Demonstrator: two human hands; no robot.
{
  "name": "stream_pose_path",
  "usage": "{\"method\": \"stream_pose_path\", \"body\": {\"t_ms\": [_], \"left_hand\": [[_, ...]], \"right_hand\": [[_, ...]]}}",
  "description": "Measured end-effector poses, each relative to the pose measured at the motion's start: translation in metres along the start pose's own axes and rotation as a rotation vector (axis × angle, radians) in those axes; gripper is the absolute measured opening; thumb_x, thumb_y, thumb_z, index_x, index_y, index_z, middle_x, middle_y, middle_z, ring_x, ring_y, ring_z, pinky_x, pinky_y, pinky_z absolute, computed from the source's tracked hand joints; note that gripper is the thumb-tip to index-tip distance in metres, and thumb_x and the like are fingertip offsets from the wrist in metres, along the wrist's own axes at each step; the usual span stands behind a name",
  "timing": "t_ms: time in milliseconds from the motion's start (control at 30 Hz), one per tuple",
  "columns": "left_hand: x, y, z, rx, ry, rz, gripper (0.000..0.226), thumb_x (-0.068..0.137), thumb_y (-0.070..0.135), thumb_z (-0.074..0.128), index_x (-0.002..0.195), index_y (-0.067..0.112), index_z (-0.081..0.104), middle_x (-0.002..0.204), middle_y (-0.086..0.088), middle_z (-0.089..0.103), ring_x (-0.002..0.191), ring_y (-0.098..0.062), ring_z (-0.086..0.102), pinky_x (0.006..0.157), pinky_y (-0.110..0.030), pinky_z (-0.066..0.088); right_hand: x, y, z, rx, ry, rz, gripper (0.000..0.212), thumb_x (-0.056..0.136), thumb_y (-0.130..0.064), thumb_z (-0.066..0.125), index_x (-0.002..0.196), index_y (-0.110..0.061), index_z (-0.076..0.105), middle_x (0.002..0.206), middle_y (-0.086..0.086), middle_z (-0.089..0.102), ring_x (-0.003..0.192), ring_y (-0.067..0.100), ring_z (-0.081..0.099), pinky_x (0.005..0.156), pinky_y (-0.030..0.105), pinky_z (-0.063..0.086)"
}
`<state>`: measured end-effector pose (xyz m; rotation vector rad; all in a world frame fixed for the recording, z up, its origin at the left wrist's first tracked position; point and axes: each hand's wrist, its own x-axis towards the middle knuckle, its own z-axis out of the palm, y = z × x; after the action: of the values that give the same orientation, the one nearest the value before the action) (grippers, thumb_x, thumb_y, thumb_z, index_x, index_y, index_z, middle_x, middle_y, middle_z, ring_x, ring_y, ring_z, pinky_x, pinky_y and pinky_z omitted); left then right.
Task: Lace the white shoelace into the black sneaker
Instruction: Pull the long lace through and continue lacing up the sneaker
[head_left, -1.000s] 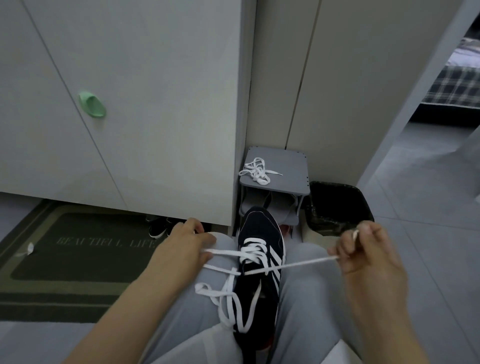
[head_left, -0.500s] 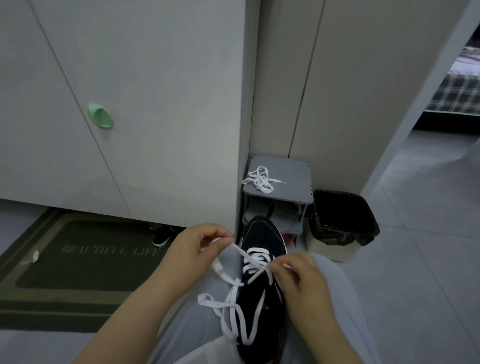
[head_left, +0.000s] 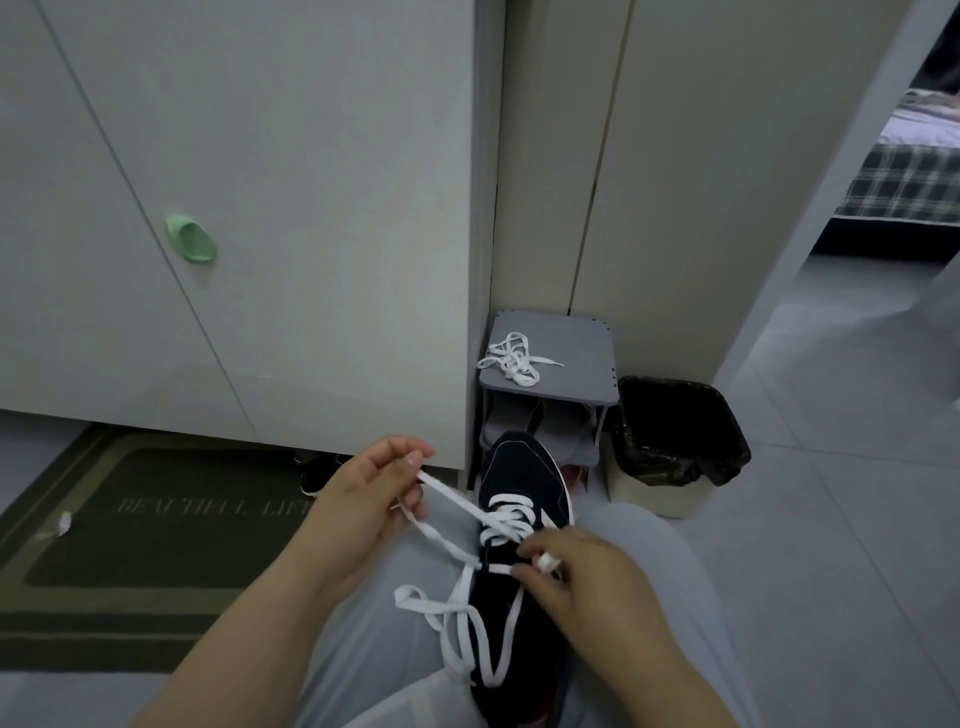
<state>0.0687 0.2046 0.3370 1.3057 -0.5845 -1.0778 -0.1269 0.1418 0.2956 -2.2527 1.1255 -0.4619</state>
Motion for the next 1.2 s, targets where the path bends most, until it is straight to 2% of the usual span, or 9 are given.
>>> {"method": "stream_pose_path", "body": {"t_ms": [267,467,600,733,867,933,1033,1133,1200], "left_hand": [[0.001,-0.005,-0.006,0.485,0.000,0.119,0.010,0.087,0.013,0.059,0.095,0.016,0.064,0.095,-0.017,0.062,0.081,-0.014,0.058,0.079,-0.023,0.046],[0.006,-0.010,-0.014,0.744,-0.085,0.151,0.005,0.085,0.026,0.063,0.089,0.028,0.065,0.071,-0.007,0.059,0.070,-0.017,0.057,0.076,-0.025,0.045],[0.009,-0.020,-0.013,1.037,-0.189,0.111,0.009,0.084,0.038,0.062,0.081,0.032,0.069,0.080,0.010,0.065,0.081,0.000,0.057,0.081,-0.021,0.042],[0.010,-0.033,-0.002,1.108,-0.237,0.141,0.012,0.085,0.038,0.061,0.079,0.029,0.068,0.071,0.013,0.061,0.067,0.005,0.052,0.074,-0.022,0.035],[0.012,-0.038,0.009,1.227,-0.173,0.214,0.015,0.090,0.038,0.052,0.075,0.037,0.055,0.084,0.016,0.056,0.086,-0.001,0.047,0.089,-0.028,0.032],[0.011,-0.039,0.011,1.304,-0.157,0.223,0.011,0.093,0.037,0.046,0.082,0.038,0.049,0.105,0.015,0.049,0.108,-0.009,0.039,0.092,-0.026,0.023],[0.007,-0.041,0.010,1.331,-0.160,0.220,0.008,0.095,0.034,0.042,0.089,0.037,0.046,0.122,0.016,0.041,0.121,-0.009,0.027,0.092,-0.024,0.016],[0.005,-0.043,0.009,1.326,-0.166,0.218,0.007,0.096,0.034,0.041,0.091,0.037,0.045,0.125,0.016,0.040,0.124,-0.009,0.025,0.096,-0.025,0.016],[0.007,-0.044,0.011,1.324,-0.176,0.226,0.006,0.096,0.033,0.040,0.093,0.036,0.044,0.126,0.015,0.040,0.124,-0.010,0.025,0.097,-0.026,0.017]], "right_hand": [[0.001,0.008,-0.027,-0.031,0.102,0.054,0.013,0.088,-0.039,0.056,0.075,-0.038,0.059,0.087,-0.016,0.053,0.079,-0.003,0.051,0.066,0.012,0.039],[-0.009,0.008,-0.028,-0.172,0.001,0.026,0.016,0.079,-0.059,0.057,0.085,-0.044,0.062,0.081,-0.022,0.058,0.086,-0.003,0.047,0.064,0.011,0.035],[-0.011,0.009,-0.044,0.274,0.310,0.128,0.016,0.079,-0.033,0.068,0.063,-0.035,0.067,0.073,-0.014,0.062,0.069,0.002,0.051,0.060,0.013,0.037],[-0.015,0.001,-0.059,0.641,0.581,0.229,0.024,0.087,-0.030,0.058,0.068,-0.016,0.063,0.060,0.014,0.047,0.049,0.008,0.036,0.042,0.012,0.028],[-0.016,-0.009,-0.043,0.863,0.424,0.254,0.022,0.090,-0.017,0.051,0.079,-0.007,0.067,0.059,-0.004,0.061,0.057,0.007,0.052,0.053,0.001,0.036],[-0.013,-0.014,-0.027,1.099,0.290,0.290,0.030,0.073,-0.030,0.067,0.073,-0.001,0.064,0.058,0.013,0.061,0.054,0.029,0.051,0.060,0.013,0.048],[-0.009,-0.011,-0.024,1.349,0.313,0.309,0.026,0.078,-0.016,0.061,0.058,-0.012,0.045,0.040,0.003,0.036,0.036,0.015,0.036,0.047,0.025,0.049],[-0.009,-0.001,-0.032,0.952,0.372,0.235,0.034,0.090,-0.010,0.054,0.062,-0.022,0.039,0.049,-0.007,0.036,0.041,0.009,0.031,0.041,0.021,0.034],[-0.009,0.001,-0.023,0.530,0.222,0.185,0.019,0.088,-0.022,0.060,0.080,-0.028,0.044,0.059,-0.008,0.052,0.047,0.002,0.046,0.045,0.018,0.039]]}}
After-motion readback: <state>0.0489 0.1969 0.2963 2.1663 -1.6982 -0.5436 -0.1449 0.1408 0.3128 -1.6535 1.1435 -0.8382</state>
